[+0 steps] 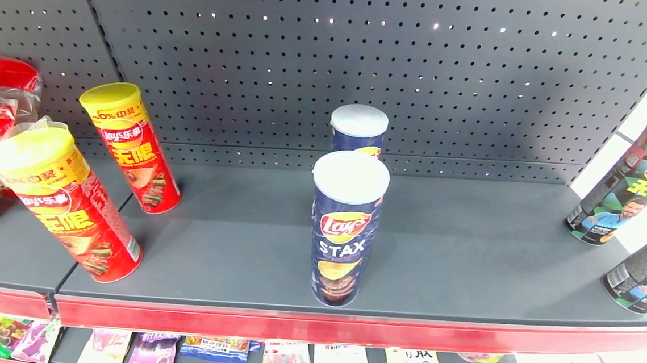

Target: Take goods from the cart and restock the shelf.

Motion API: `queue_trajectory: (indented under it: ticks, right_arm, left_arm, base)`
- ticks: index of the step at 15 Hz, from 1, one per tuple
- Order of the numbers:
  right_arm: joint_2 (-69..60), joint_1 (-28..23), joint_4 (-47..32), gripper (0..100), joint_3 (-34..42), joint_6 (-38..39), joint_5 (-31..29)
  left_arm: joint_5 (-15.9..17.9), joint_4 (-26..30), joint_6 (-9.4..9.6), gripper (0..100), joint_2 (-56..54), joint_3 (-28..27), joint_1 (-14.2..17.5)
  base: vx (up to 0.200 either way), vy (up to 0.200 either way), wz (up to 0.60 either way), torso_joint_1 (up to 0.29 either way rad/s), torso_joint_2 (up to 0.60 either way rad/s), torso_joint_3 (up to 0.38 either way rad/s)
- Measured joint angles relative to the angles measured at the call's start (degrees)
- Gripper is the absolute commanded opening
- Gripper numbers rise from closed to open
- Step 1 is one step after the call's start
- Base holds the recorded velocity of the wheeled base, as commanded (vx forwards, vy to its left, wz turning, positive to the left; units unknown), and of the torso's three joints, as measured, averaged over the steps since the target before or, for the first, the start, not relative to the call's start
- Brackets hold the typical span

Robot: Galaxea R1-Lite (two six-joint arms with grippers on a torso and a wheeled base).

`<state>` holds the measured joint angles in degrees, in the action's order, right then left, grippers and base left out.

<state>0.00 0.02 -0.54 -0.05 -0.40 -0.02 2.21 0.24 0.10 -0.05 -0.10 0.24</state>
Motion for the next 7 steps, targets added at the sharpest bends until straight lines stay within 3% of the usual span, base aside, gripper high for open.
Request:
queue_trajectory:
  ticks: [7]
  right_arm:
    - [0.0,0.0,0.5,100,0.0,0.2,0.2]
  left_arm:
    - [0.0,0.0,0.0,100,0.0,0.0,0.0]
  base:
    - [0.0,0.0,0.0,0.0,0.0,0.0]
